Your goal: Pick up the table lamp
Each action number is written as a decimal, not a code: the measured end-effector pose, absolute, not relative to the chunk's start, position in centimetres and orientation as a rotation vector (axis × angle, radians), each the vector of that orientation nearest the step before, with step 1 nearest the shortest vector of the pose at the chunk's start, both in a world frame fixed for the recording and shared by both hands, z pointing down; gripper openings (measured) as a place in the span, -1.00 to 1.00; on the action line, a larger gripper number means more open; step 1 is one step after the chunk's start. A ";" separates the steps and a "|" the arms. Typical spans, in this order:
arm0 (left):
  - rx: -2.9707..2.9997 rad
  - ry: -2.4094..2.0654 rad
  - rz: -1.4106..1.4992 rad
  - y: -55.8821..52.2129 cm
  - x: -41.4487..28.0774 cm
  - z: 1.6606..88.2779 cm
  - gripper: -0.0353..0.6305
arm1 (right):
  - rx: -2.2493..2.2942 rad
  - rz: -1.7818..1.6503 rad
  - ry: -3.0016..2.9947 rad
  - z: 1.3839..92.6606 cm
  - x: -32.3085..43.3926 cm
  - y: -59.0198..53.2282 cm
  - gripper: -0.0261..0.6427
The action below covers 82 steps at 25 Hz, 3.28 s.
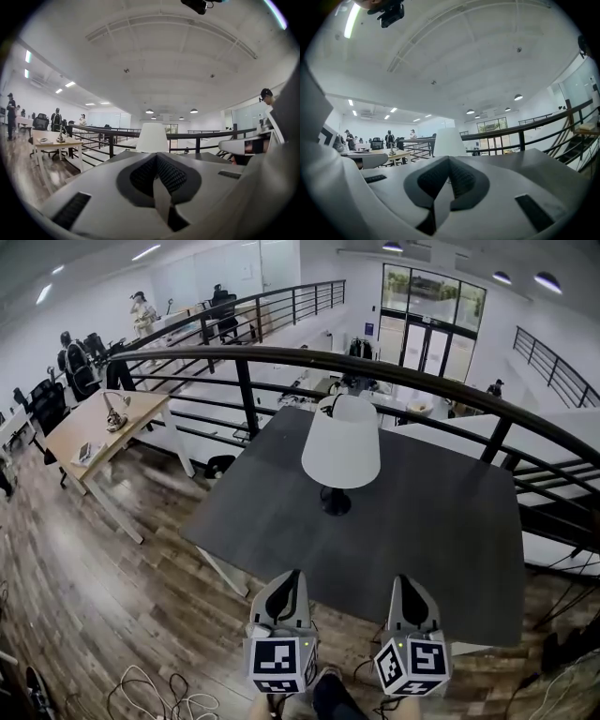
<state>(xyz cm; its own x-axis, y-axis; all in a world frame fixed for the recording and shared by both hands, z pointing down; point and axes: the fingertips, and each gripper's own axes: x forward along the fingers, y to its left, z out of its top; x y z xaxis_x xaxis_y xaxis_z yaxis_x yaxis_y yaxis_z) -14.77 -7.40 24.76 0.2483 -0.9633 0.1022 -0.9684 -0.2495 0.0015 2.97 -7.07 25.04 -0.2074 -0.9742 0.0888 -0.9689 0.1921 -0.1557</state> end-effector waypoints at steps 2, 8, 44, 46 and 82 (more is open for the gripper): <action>2.419 -1.887 0.115 -9.3 -14.3 25.0 -0.84 | -1.947 -0.274 2.414 25.2 3.5 -9.2 -0.90; 2.412 -1.884 0.094 -13.5 -12.6 25.0 -0.84 | -1.928 -0.293 2.430 25.6 4.9 -13.6 -0.90; 2.459 -1.737 0.093 -28.0 -11.1 35.4 -0.84 | -2.149 -0.298 2.345 33.9 5.4 -24.4 -0.90; 2.460 -1.739 0.095 -28.6 -11.0 36.3 -0.84 | -2.148 -0.292 2.350 34.6 5.3 -24.8 -0.90; 2.465 -1.793 0.128 -40.8 -9.3 44.5 -0.19 | -2.048 -0.519 2.453 45.9 4.2 -27.0 -0.90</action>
